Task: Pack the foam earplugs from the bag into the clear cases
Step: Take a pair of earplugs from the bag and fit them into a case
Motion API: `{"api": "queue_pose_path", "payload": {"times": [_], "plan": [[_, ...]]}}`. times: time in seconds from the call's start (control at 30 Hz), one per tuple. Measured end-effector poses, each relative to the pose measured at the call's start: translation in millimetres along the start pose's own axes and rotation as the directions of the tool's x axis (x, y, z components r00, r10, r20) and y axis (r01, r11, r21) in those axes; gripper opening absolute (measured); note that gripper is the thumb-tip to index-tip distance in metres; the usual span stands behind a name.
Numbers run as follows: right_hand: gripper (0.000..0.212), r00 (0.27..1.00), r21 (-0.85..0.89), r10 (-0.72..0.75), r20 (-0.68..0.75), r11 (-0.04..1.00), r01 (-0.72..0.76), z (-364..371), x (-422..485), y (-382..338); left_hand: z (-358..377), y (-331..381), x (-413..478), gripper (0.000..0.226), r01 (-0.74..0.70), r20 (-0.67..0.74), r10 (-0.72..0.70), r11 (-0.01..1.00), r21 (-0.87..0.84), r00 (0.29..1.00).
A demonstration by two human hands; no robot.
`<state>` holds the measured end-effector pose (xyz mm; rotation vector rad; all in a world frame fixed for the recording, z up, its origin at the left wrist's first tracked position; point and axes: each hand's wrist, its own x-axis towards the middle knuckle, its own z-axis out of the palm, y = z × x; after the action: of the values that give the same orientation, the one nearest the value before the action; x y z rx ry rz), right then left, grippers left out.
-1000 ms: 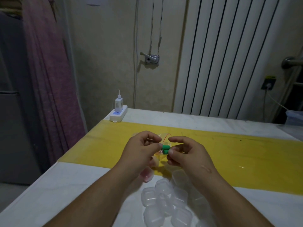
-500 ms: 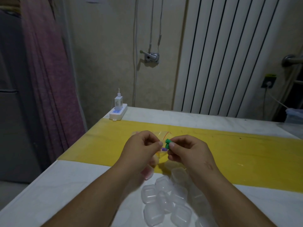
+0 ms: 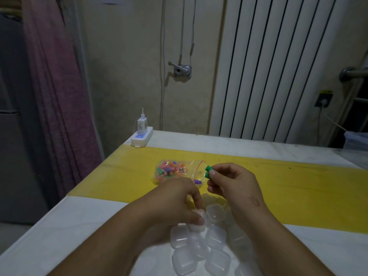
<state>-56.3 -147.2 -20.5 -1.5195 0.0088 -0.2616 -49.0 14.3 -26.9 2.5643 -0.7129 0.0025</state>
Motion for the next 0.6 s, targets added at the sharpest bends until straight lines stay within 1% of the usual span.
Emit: {"api": "queue_pose_path", "payload": {"times": [0.07,0.13,0.23,0.3,0.37,0.43,0.53,0.6], "plan": [[0.009,1.000,0.007,-0.001,-0.022,1.000,0.001,-1.3,0.4,-0.9,-0.4,-0.1,0.2,0.026,0.048,-0.050,-0.055,0.990,-0.131,0.997],[0.007,0.999,0.011,0.001,-0.033,1.000,0.000,-2.1,0.4,-1.6,-1.6,-1.2,0.6,0.027,0.046,-0.126,-0.084,0.959,-0.280,0.988],[0.007,1.000,0.003,0.008,-0.020,1.000,-0.008,-1.6,-0.9,-2.0,-5.4,-0.6,-0.3,0.029,0.036,-0.198,-0.167,0.845,-0.533,0.966],[0.010,1.000,-0.001,0.000,-0.026,1.000,0.000,-1.3,-1.7,-1.8,-6.5,-0.4,-0.6,0.028,0.030,-0.231,-0.227,0.772,-0.635,0.946],[0.015,0.999,-0.013,-0.012,-0.041,1.000,0.011,-1.7,-1.3,-1.0,-7.3,-0.2,-1.1,0.029,0.029,-0.227,-0.276,0.692,-0.722,0.934],[0.020,0.999,-0.024,-0.013,-0.038,1.000,0.012,-1.7,-1.1,-0.4,-8.3,-1.1,-1.4,0.029,0.014,-0.223,-0.297,0.628,-0.778,0.929],[0.021,1.000,-0.034,0.014,-0.020,0.999,-0.015,-0.1,-1.4,0.0,-9.9,-2.2,-1.1,0.027,-0.025,-0.247,-0.274,0.623,-0.782,0.929],[0.026,0.999,-0.034,0.041,-0.019,0.999,-0.041,0.5,-2.1,-0.9,-10.1,-2.5,-0.8,0.026,-0.032,-0.253,-0.262,0.632,-0.774,0.931]]}}
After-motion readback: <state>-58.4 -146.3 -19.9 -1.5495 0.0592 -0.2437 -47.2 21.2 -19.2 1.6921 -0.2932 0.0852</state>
